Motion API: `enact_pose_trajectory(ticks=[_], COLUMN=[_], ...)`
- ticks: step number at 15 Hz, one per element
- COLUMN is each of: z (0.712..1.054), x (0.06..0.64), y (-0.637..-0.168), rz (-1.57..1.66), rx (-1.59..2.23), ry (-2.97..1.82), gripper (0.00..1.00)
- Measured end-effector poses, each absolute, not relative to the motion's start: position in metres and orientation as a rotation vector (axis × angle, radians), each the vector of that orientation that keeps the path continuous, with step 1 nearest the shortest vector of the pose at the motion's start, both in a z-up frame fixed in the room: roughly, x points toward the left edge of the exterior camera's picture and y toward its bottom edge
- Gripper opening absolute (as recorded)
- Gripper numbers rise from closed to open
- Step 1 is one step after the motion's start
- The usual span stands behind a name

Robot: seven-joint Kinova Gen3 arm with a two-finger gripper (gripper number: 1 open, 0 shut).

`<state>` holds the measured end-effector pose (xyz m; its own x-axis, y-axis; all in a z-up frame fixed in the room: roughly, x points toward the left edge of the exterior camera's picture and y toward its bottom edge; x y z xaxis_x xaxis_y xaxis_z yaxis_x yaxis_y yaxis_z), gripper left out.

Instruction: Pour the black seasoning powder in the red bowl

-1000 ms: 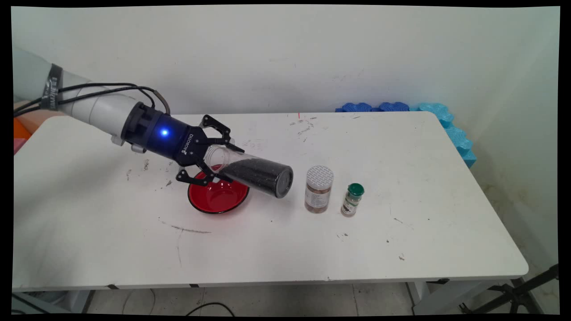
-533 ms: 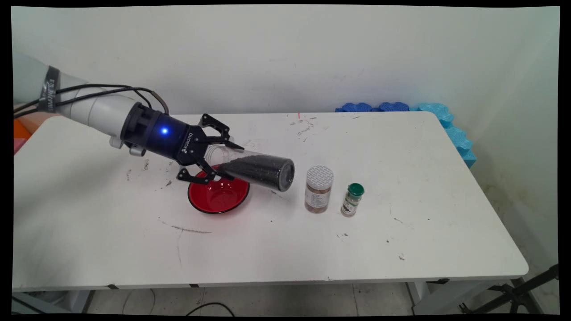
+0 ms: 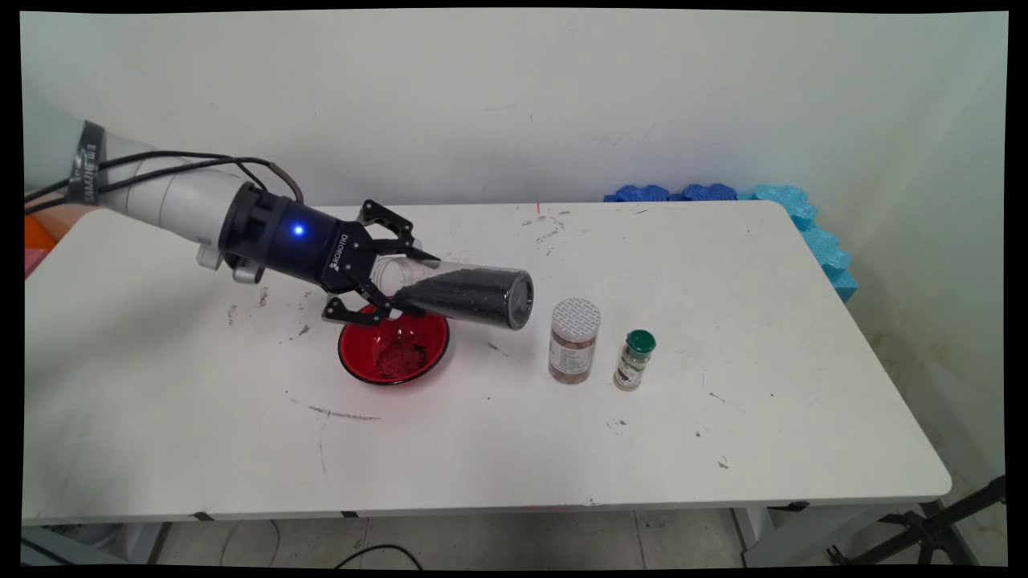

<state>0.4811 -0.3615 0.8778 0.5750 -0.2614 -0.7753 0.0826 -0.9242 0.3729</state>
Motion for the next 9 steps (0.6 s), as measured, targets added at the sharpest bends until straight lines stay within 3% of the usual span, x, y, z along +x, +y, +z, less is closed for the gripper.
enact_pose_trajectory(ticks=[9], z=[0.877], x=[0.4814], y=[-0.3604], rz=[-1.3], rx=[2.436], ry=[-0.073], gripper=[0.0])
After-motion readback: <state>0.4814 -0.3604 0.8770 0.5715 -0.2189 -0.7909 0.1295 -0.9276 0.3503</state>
